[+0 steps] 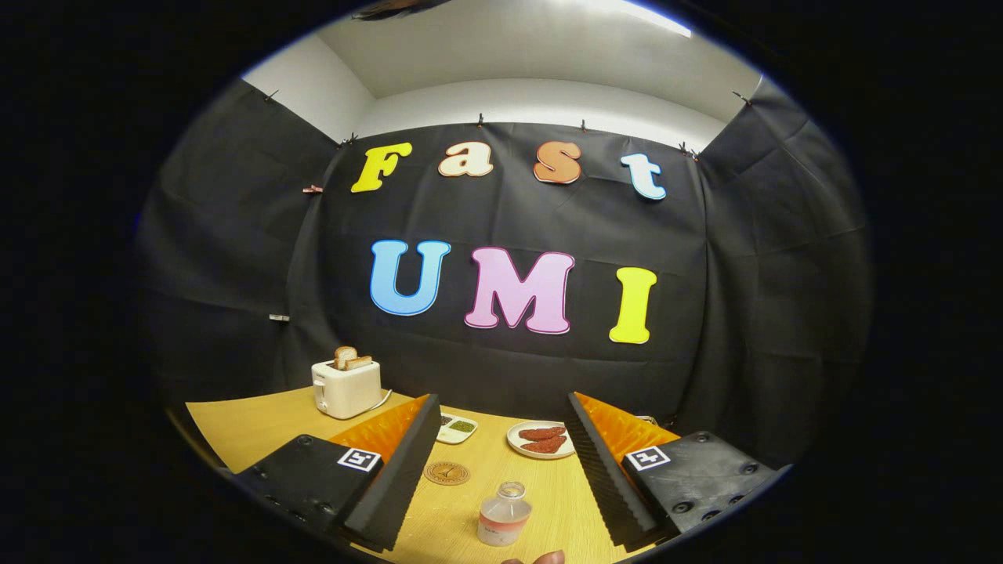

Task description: Take the bottle from table, then pour the juice into the cup, finally place the bottle on the coaster

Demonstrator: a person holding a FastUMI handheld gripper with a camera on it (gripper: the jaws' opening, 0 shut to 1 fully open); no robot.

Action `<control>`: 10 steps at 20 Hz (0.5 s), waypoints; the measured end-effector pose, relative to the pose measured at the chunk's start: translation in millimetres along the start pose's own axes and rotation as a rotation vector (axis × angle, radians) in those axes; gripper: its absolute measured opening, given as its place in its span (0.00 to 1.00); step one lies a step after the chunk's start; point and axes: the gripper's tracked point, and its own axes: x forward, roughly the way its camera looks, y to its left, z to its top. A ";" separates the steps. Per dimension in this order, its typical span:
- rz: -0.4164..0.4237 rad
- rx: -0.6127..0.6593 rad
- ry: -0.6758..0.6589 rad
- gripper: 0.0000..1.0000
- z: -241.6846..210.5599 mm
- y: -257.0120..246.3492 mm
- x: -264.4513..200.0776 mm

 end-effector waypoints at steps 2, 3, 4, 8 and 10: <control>0.005 0.001 0.002 0.97 -3.0 0.1 0.9; 0.007 0.001 0.006 0.97 -6.0 -0.3 1.2; 0.009 0.002 0.011 0.97 -11.7 -0.6 0.6; 0.021 0.017 0.042 0.97 -42.9 -0.4 -1.9; 0.015 0.032 0.054 0.97 -63.0 -2.4 -3.9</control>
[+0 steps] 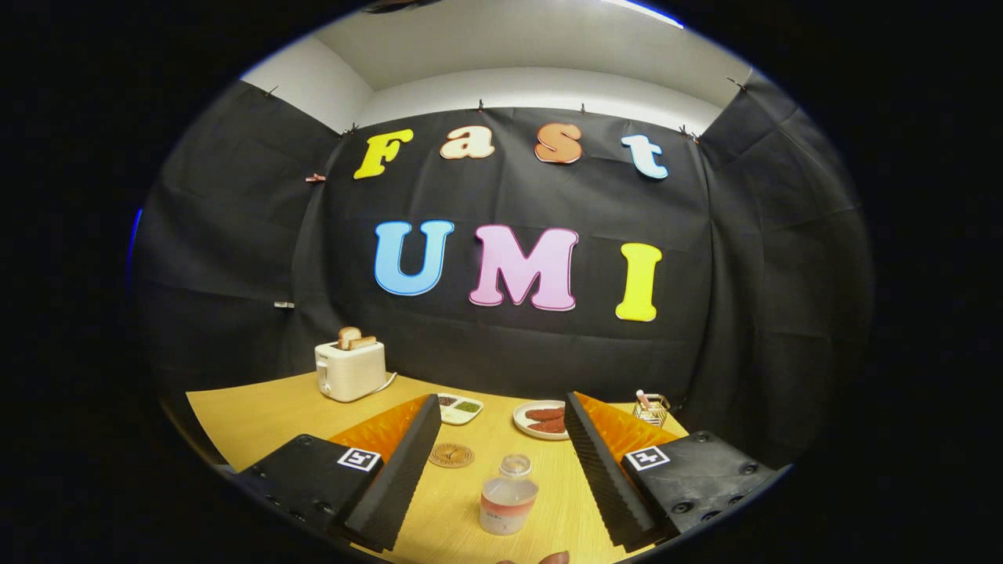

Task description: Take the bottle from table, then pour the juice into the cup, finally place the bottle on the coaster

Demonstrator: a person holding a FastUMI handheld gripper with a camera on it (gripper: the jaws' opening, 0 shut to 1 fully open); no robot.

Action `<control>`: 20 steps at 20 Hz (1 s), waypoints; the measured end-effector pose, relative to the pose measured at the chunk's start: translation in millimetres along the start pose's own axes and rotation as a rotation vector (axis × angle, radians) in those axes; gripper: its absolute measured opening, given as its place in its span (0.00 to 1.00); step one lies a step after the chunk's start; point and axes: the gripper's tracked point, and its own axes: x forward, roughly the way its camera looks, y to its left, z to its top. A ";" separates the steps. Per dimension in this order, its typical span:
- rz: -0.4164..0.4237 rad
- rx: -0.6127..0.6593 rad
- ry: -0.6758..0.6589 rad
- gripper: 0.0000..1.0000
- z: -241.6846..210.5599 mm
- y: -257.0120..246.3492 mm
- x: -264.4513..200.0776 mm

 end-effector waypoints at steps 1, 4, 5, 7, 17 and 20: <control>-0.005 0.005 0.004 0.97 -10.3 -1.4 -0.2; -0.018 0.012 0.033 0.97 -51.2 -7.0 2.7; -0.022 0.016 0.043 0.97 -64.3 -8.0 4.5; -0.028 0.024 0.065 0.97 -89.8 -10.1 9.0; -0.052 0.040 0.107 0.97 -165.4 -13.5 43.8; -0.057 0.046 0.132 0.86 -177.6 -12.5 53.8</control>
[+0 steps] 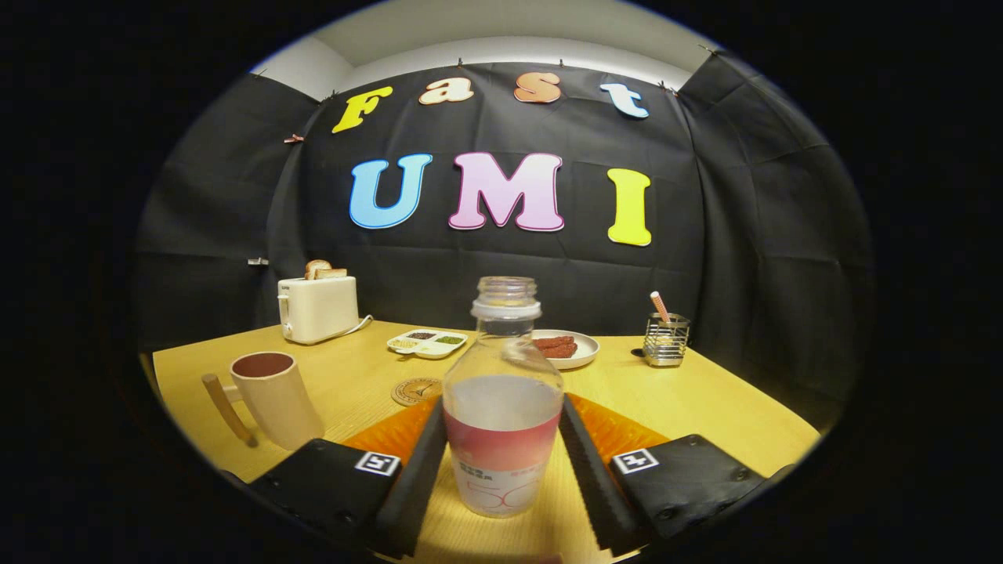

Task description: Take the bottle from table, then pour the juice into the cup, finally place the bottle on the coaster

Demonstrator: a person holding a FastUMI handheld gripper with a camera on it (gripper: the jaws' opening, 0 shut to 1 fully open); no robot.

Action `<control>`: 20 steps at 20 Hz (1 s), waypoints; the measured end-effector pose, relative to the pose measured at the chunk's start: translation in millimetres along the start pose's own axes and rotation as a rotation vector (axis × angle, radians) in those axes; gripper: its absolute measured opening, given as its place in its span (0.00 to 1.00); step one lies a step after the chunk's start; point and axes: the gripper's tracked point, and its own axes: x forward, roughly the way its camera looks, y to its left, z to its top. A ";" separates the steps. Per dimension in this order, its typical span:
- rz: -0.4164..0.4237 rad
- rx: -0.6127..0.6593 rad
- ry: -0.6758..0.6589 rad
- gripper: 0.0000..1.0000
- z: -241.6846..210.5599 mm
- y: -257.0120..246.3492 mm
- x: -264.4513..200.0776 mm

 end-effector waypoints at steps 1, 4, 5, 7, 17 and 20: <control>-0.006 0.009 0.006 0.78 1.9 -1.0 3.6; -0.050 0.021 0.036 0.75 2.7 -4.7 5.8; -0.059 0.021 0.039 0.74 6.7 -4.7 6.7; -0.075 -0.027 0.030 0.72 23.5 -2.2 4.9; -0.124 -0.421 0.072 0.70 90.5 25.7 -12.4; -0.108 -0.531 0.099 0.70 90.7 44.4 -17.4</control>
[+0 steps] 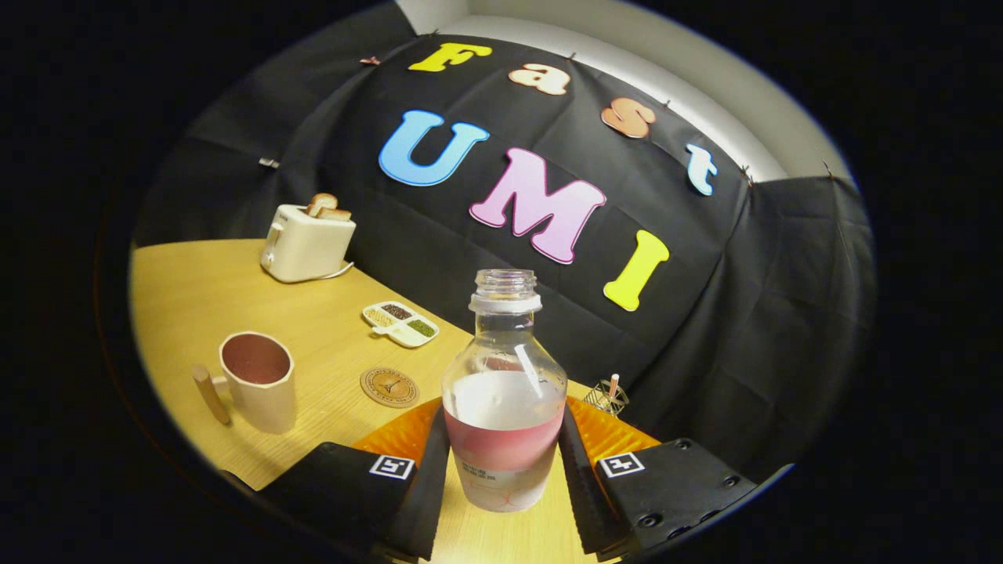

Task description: Take the bottle from table, then pour the juice into the cup, finally place the bottle on the coaster

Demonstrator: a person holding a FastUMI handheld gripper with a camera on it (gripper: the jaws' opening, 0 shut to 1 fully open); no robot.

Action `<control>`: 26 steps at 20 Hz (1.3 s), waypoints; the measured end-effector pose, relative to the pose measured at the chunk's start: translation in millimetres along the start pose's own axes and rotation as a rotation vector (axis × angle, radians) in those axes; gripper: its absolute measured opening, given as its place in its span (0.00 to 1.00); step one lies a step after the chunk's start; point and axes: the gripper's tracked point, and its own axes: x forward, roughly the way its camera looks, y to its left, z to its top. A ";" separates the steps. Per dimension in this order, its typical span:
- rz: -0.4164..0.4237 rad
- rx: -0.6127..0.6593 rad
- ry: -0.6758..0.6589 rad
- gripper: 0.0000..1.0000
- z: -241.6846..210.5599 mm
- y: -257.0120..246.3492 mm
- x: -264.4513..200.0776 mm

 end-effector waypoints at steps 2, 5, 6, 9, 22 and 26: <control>0.016 -0.070 0.021 0.70 2.3 13.0 -3.6; 0.030 -0.196 0.036 0.70 5.9 32.0 -8.0; 0.035 -0.242 0.036 0.70 8.6 37.6 -8.6; 0.040 -0.365 0.029 0.70 12.9 48.0 -5.9; 0.126 -0.753 0.059 0.70 -0.1 93.3 0.5; 0.143 -0.839 0.068 0.70 -2.2 101.8 2.0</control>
